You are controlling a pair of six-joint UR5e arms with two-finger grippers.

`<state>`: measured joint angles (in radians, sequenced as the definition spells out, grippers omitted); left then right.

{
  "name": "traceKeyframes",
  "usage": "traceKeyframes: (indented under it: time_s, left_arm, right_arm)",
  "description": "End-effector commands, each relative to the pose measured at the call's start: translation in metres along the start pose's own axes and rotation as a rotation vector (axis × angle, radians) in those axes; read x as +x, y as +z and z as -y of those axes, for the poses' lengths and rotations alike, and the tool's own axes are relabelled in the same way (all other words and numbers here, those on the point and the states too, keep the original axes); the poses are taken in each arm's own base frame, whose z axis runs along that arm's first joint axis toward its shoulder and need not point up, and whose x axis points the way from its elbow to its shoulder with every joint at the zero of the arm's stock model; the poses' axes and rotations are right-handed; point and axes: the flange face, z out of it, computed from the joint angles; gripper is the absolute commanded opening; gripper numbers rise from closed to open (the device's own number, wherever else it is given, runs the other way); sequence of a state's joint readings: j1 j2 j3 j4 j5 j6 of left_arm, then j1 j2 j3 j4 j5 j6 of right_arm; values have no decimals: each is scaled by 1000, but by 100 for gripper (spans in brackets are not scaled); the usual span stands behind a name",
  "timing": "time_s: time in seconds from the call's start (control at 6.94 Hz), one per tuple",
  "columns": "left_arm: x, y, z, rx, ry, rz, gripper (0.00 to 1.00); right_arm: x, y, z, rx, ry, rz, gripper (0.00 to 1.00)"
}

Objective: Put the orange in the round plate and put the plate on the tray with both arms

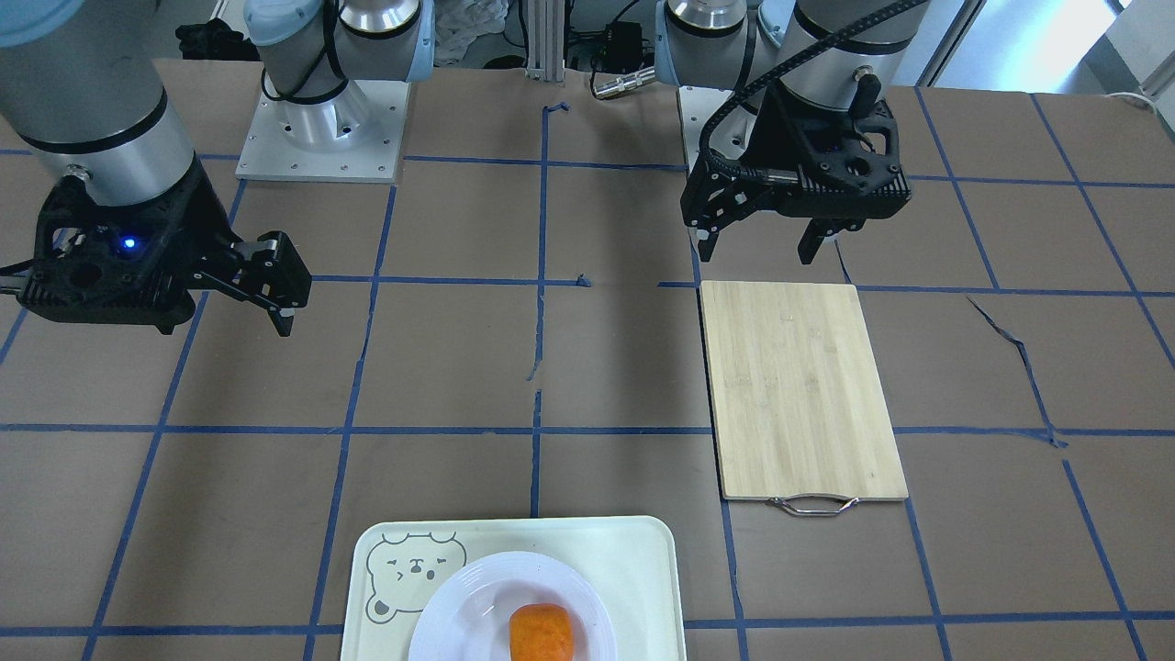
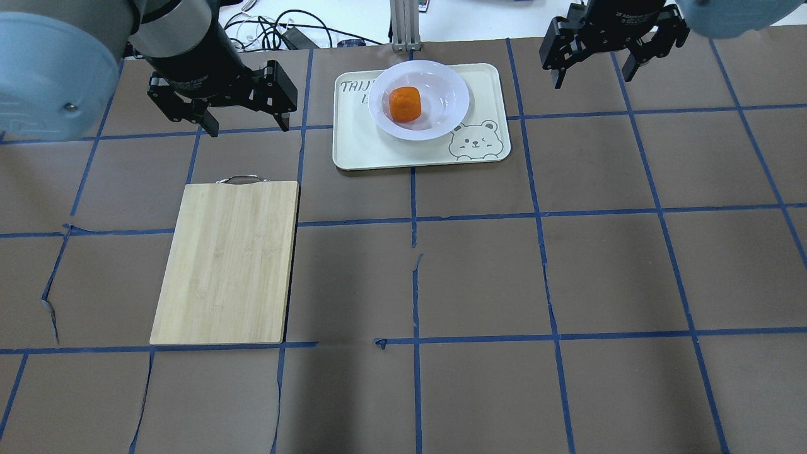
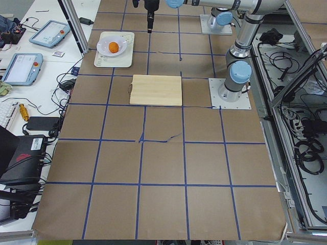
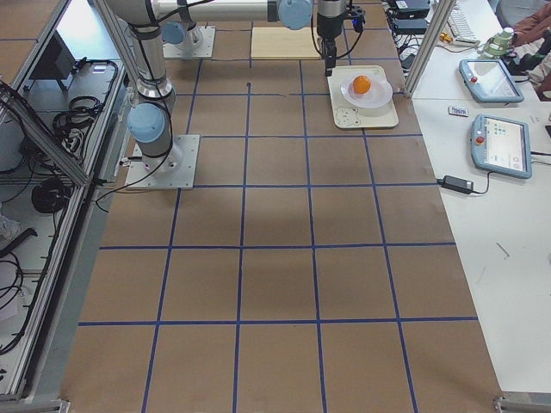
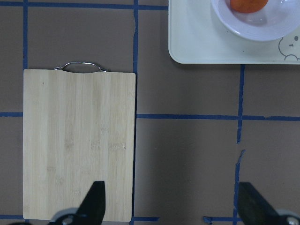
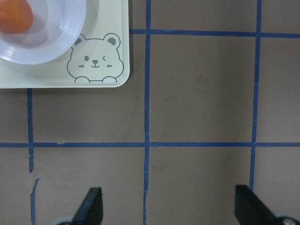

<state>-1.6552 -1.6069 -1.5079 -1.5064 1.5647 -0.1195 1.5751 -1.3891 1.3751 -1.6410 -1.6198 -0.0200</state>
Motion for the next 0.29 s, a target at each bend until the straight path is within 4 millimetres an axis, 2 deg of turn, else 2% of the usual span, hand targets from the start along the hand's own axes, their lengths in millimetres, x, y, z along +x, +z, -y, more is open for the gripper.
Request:
traceKeyframes:
  time_s: [0.0, 0.14]
  left_arm:
    - [0, 0, 0, -1, 1, 0, 100]
    - [0, -1, 0, 2, 0, 0, 100]
  right_arm:
    - [1, -1, -1, 2, 1, -2, 100]
    - [1, -1, -1, 2, 1, -2, 100]
